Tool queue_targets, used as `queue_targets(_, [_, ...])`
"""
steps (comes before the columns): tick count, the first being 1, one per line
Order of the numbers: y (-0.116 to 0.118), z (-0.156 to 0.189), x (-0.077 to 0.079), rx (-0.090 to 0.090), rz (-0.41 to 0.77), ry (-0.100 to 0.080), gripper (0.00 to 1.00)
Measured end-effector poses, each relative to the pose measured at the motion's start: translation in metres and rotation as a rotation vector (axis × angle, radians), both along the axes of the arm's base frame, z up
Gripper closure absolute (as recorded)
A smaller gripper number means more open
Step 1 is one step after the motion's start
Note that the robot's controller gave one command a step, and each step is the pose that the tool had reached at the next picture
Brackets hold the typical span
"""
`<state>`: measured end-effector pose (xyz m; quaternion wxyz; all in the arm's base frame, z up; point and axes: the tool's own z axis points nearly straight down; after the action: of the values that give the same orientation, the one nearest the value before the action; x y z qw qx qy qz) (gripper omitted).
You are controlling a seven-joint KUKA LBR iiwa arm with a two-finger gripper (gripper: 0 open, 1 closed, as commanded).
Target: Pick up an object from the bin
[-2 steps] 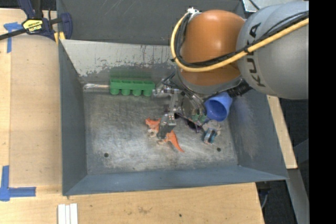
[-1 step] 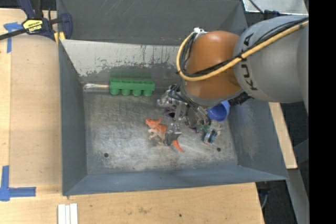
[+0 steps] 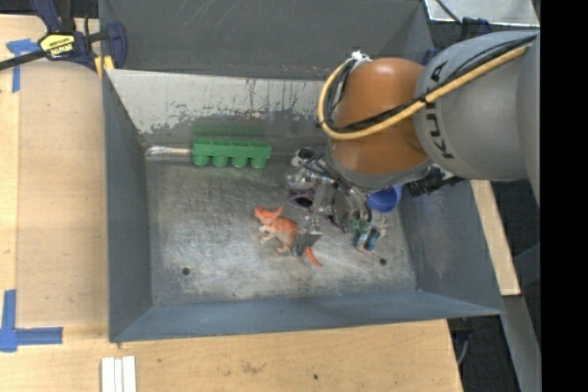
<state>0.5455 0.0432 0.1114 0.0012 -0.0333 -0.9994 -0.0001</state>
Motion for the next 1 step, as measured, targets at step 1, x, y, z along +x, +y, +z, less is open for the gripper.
queue_targets(1, [-0.0034,0.0203,0.0031,0.0,-0.028,-0.009,0.0])
